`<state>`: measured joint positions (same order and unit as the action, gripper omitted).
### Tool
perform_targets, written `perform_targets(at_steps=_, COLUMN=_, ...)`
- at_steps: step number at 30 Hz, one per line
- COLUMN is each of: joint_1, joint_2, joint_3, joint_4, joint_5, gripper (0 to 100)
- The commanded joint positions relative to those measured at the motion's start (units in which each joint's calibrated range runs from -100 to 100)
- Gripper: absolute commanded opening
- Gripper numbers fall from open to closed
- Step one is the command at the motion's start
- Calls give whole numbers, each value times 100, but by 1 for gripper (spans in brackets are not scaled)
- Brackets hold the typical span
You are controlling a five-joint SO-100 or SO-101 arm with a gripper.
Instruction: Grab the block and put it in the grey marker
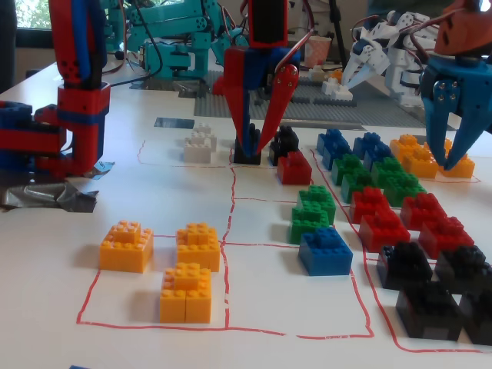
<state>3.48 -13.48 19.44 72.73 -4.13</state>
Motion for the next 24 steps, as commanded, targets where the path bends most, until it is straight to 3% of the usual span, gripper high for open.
perform_targets(at_steps=1, joint_1=104, joint_2=-385, joint_3=-282, joint_4=17, joint_5=103, gripper=0)
perform_targets(at_steps=24, joint_1=94, joint_2=-550, joint_3=-163, joint_4=17, joint_5=215, gripper=0)
